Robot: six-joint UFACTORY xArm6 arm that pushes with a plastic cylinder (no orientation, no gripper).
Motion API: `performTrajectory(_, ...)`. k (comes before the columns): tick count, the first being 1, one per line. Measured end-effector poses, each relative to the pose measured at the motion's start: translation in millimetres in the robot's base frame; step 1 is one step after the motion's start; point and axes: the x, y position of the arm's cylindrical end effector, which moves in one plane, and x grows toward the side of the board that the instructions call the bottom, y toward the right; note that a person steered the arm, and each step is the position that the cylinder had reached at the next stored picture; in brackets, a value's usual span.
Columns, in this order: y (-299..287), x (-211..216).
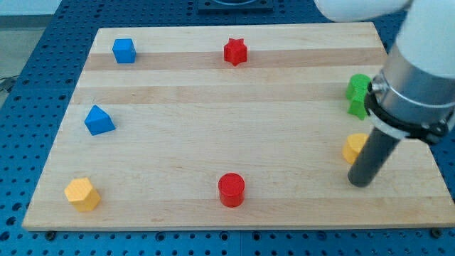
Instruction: Slide the yellow heart into the green star
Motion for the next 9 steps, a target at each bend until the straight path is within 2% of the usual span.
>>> performTrajectory(1, 21, -32)
performTrajectory(3, 27, -52)
performTrajectory(9, 24, -58)
